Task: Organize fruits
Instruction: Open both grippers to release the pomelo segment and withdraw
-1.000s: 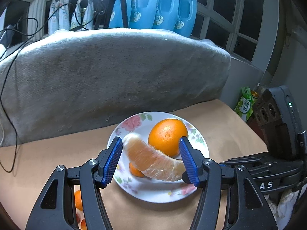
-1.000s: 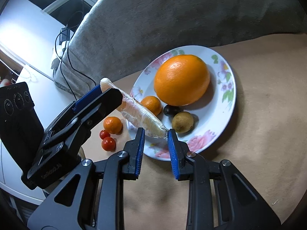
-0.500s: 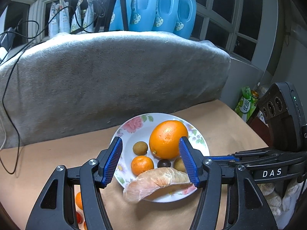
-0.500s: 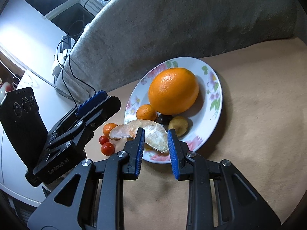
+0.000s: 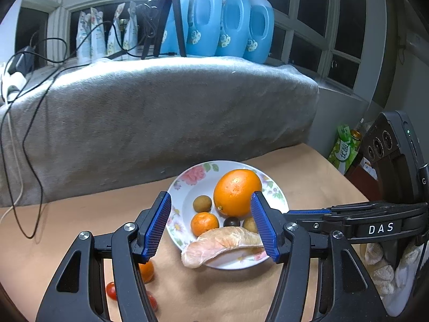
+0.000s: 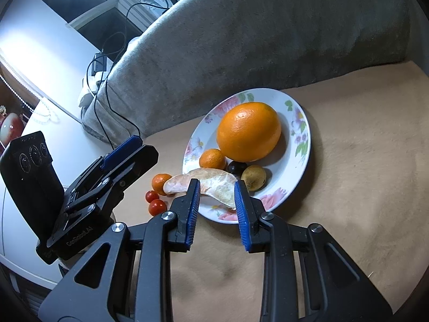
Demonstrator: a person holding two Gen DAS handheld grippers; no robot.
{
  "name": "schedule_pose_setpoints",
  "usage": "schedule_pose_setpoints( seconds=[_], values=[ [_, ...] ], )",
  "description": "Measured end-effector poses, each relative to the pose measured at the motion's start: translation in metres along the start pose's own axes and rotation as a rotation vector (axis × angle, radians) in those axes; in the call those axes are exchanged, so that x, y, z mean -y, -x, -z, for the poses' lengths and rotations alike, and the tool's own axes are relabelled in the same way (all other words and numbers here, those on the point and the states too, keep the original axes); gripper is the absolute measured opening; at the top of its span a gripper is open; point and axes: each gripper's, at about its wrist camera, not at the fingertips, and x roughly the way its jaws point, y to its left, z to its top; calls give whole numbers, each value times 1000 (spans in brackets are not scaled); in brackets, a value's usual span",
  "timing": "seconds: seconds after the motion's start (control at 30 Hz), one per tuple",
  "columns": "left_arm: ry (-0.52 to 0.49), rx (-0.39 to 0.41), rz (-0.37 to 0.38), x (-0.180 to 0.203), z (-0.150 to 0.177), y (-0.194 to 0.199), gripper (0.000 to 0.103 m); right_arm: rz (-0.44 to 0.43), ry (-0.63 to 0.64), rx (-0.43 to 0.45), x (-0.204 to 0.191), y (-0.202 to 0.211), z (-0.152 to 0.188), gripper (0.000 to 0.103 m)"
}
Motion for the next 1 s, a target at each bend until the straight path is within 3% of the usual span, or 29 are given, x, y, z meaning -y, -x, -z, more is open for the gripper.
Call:
schedule_pose_setpoints(
  seconds=[0.07, 0.13, 0.4, 0.5, 0.7, 0.77, 0.83, 1.0],
  values=[
    [1, 4, -4, 0, 1, 4, 62, 2, 7, 0, -2, 1, 1, 41],
    [2, 7, -7, -1, 3, 7, 62, 1, 9, 1, -4, 3, 2, 46],
    [6, 24, -14, -4, 7, 22, 62, -2, 17, -8, -16, 14, 9, 47],
    [11, 38, -13, -4, 10, 31, 69, -7, 26, -6, -25, 19, 13, 65],
    [12, 61, -23, -8, 17, 51, 70, -2, 71, 13, -47, 33, 25, 66],
    [18, 67, -30, -11, 20, 57, 74, 0, 94, 16, -54, 37, 31, 79],
    [23, 68, -43, -15, 24, 63, 75, 4, 117, 24, -60, 40, 36, 83],
    [50, 55, -87, -31, 38, 75, 75, 64, 238, 25, -77, 43, 54, 84]
  ],
)
